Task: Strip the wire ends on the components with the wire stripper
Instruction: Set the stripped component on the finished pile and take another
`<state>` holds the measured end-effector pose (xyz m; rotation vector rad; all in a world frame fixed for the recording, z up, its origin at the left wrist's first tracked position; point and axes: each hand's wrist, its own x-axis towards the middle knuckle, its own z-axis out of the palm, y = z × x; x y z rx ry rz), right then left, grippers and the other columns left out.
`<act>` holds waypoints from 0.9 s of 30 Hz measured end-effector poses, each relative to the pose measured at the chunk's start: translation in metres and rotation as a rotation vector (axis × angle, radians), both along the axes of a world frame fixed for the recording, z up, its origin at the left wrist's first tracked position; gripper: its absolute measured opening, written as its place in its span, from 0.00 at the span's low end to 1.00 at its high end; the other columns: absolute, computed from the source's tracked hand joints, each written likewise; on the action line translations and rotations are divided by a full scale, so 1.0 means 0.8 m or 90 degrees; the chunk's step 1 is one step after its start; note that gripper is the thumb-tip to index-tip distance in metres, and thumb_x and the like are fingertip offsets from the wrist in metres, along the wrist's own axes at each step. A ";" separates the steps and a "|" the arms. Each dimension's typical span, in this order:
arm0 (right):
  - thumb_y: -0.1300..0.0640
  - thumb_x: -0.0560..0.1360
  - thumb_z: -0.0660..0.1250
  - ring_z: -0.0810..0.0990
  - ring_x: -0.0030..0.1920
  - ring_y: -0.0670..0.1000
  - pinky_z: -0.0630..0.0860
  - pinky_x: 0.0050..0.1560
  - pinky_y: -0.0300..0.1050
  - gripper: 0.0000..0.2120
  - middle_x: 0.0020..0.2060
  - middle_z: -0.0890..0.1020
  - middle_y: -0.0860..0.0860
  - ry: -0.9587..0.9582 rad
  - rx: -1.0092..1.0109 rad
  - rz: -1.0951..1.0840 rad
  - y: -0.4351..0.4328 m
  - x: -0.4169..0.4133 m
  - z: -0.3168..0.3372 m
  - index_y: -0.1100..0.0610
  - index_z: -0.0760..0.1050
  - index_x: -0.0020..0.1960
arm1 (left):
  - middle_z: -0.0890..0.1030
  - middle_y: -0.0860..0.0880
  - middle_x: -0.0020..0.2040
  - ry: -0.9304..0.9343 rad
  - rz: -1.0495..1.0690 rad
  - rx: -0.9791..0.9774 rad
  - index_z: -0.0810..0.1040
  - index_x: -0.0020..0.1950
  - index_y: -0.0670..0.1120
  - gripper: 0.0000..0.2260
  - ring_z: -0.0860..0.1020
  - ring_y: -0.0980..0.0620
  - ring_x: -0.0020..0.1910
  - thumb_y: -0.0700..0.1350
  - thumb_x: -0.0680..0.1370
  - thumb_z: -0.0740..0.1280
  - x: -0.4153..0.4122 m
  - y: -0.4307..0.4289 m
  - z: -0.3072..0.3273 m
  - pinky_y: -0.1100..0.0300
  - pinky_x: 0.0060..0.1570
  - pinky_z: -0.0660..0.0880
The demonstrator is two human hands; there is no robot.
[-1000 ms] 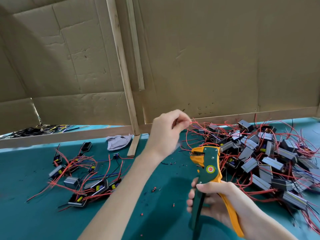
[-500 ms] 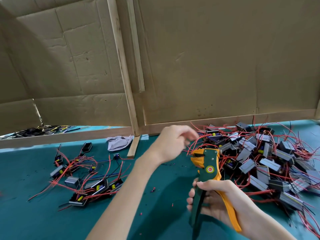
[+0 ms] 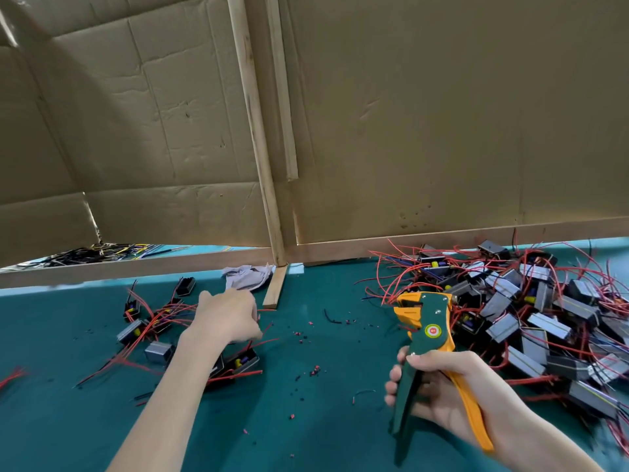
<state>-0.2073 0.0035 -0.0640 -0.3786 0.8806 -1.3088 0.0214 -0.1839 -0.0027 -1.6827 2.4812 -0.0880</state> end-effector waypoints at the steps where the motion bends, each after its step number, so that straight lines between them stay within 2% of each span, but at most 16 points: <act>1: 0.69 0.54 0.74 0.80 0.35 0.65 0.81 0.38 0.59 0.19 0.37 0.78 0.64 -0.004 -0.001 -0.005 0.000 -0.001 -0.001 0.67 0.76 0.43 | 0.81 0.54 0.44 0.003 0.000 0.012 0.79 0.41 0.51 0.03 0.78 0.49 0.48 0.49 0.72 0.71 -0.001 0.000 -0.001 0.53 0.49 0.60; 4: 0.68 0.48 0.78 0.81 0.37 0.65 0.81 0.40 0.59 0.21 0.38 0.78 0.65 -0.007 -0.007 -0.009 0.000 -0.003 -0.004 0.67 0.79 0.40 | 0.81 0.53 0.42 0.071 -0.026 0.041 0.79 0.39 0.50 0.06 0.76 0.49 0.47 0.49 0.74 0.72 -0.004 -0.001 -0.001 0.53 0.49 0.61; 7: 0.68 0.48 0.78 0.81 0.37 0.65 0.81 0.40 0.59 0.19 0.38 0.79 0.65 -0.009 -0.013 -0.007 0.000 -0.004 -0.006 0.67 0.81 0.38 | 0.81 0.56 0.42 0.241 -0.078 0.033 0.81 0.42 0.51 0.05 0.75 0.52 0.48 0.51 0.76 0.70 -0.010 0.002 0.003 0.54 0.51 0.65; 10: 0.67 0.51 0.77 0.81 0.38 0.65 0.81 0.41 0.59 0.16 0.38 0.78 0.65 -0.010 -0.022 0.000 0.001 -0.002 -0.006 0.66 0.80 0.38 | 0.79 0.58 0.38 0.432 -0.139 0.009 0.79 0.38 0.52 0.07 0.75 0.53 0.44 0.49 0.75 0.71 -0.023 0.013 0.008 0.53 0.53 0.71; 12: 0.67 0.52 0.76 0.81 0.38 0.65 0.81 0.41 0.59 0.16 0.38 0.78 0.65 -0.010 -0.025 0.002 0.001 -0.001 -0.006 0.66 0.80 0.39 | 0.81 0.55 0.37 0.540 -0.148 -0.015 0.78 0.36 0.53 0.08 0.77 0.52 0.43 0.49 0.75 0.71 -0.030 0.020 0.011 0.52 0.53 0.72; 15: 0.67 0.52 0.77 0.81 0.38 0.65 0.81 0.42 0.59 0.17 0.39 0.78 0.65 -0.006 -0.024 0.003 0.002 -0.002 -0.007 0.66 0.80 0.40 | 0.81 0.58 0.37 0.587 -0.164 -0.189 0.79 0.38 0.53 0.06 0.77 0.52 0.44 0.48 0.76 0.71 -0.038 0.030 0.015 0.53 0.56 0.65; 17: 0.68 0.49 0.79 0.81 0.39 0.65 0.80 0.42 0.59 0.20 0.39 0.78 0.65 -0.007 -0.023 0.002 0.002 -0.002 -0.007 0.67 0.80 0.40 | 0.78 0.61 0.38 0.626 -0.199 -0.304 0.82 0.44 0.49 0.02 0.77 0.52 0.46 0.44 0.76 0.71 -0.044 0.036 0.019 0.47 0.59 0.67; 18: 0.68 0.47 0.80 0.81 0.39 0.65 0.80 0.42 0.59 0.23 0.39 0.78 0.65 -0.008 -0.023 0.001 0.002 -0.002 -0.007 0.67 0.80 0.41 | 0.78 0.61 0.39 0.667 -0.210 -0.323 0.83 0.45 0.48 0.02 0.77 0.52 0.47 0.42 0.76 0.71 -0.046 0.039 0.020 0.43 0.58 0.70; 19: 0.67 0.45 0.82 0.81 0.39 0.65 0.80 0.43 0.59 0.26 0.39 0.78 0.65 -0.007 -0.022 -0.001 0.002 -0.002 -0.007 0.67 0.79 0.42 | 0.79 0.61 0.40 0.718 -0.214 -0.320 0.82 0.46 0.47 0.02 0.77 0.53 0.47 0.42 0.76 0.70 -0.047 0.042 0.022 0.42 0.56 0.71; 21: 0.67 0.45 0.82 0.81 0.39 0.65 0.80 0.42 0.59 0.30 0.39 0.78 0.65 -0.003 -0.022 -0.003 0.002 -0.002 -0.007 0.67 0.77 0.45 | 0.82 0.57 0.42 0.876 -0.206 -0.251 0.81 0.47 0.47 0.02 0.79 0.54 0.47 0.42 0.78 0.69 -0.051 0.048 0.027 0.48 0.54 0.75; 24: 0.68 0.51 0.76 0.80 0.38 0.65 0.81 0.41 0.59 0.25 0.38 0.78 0.65 0.010 -0.027 -0.002 0.003 0.001 -0.004 0.67 0.75 0.47 | 0.85 0.50 0.40 1.158 -0.222 -0.008 0.75 0.47 0.45 0.04 0.82 0.51 0.46 0.40 0.80 0.63 -0.063 0.060 0.034 0.59 0.51 0.77; 25: 0.68 0.54 0.74 0.80 0.37 0.64 0.81 0.40 0.58 0.21 0.37 0.78 0.65 0.014 -0.030 -0.003 0.003 0.002 -0.003 0.67 0.75 0.47 | 0.84 0.50 0.37 1.191 -0.239 0.055 0.74 0.47 0.45 0.04 0.83 0.49 0.45 0.40 0.81 0.61 -0.067 0.065 0.033 0.60 0.50 0.77; 27: 0.67 0.59 0.69 0.80 0.36 0.64 0.81 0.38 0.58 0.15 0.36 0.78 0.64 0.026 -0.044 -0.007 0.004 0.003 -0.001 0.67 0.75 0.46 | 0.81 0.51 0.33 1.156 -0.278 0.074 0.75 0.48 0.46 0.05 0.83 0.48 0.42 0.41 0.81 0.61 -0.075 0.071 0.026 0.60 0.48 0.77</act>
